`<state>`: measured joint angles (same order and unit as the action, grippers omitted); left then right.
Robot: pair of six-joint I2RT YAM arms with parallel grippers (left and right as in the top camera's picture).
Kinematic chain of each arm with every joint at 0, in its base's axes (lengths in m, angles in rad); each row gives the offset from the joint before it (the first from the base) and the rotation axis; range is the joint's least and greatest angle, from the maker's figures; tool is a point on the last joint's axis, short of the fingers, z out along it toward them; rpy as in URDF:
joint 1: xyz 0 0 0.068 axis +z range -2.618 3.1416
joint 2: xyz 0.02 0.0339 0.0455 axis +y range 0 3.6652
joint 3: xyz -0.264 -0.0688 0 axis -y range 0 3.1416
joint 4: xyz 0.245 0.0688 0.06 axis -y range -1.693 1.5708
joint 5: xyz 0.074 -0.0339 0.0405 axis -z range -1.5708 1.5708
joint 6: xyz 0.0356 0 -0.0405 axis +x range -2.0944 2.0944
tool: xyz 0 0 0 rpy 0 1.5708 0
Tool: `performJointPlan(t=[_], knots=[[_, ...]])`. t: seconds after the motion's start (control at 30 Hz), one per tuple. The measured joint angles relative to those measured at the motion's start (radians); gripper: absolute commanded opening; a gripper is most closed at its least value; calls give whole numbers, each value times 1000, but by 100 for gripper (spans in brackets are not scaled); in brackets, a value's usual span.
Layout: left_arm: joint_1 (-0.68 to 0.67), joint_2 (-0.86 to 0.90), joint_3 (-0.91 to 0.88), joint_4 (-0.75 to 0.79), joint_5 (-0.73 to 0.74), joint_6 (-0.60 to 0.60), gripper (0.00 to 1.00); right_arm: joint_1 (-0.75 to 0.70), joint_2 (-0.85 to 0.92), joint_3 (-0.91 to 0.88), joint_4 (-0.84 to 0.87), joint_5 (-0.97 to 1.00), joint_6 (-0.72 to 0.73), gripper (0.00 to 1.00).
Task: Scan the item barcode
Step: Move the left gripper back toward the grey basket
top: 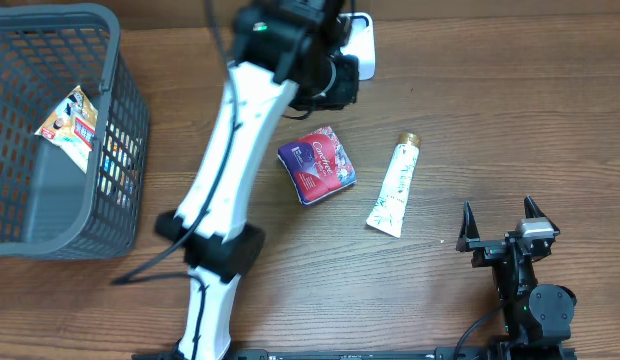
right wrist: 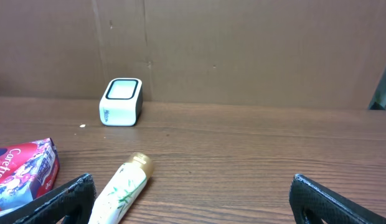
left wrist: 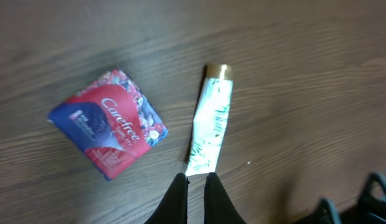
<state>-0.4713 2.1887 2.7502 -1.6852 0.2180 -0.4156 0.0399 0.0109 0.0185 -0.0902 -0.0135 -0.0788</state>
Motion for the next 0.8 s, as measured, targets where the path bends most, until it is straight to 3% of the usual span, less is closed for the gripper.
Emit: performJointPlan(t=[0.3,0.53,0.63,0.8], knots=[[0,-208,8,-2,-100,2,40,0,0,0,0,0,0,100],[53,-330,8,-2,-165,2,92,0,0,0,0,0,0,100],[121,-369,8,-2,-177,3,100,0,0,0,0,0,0,100],[262,-413,8,-2,-187,3,100,0,0,0,0,0,0,100]])
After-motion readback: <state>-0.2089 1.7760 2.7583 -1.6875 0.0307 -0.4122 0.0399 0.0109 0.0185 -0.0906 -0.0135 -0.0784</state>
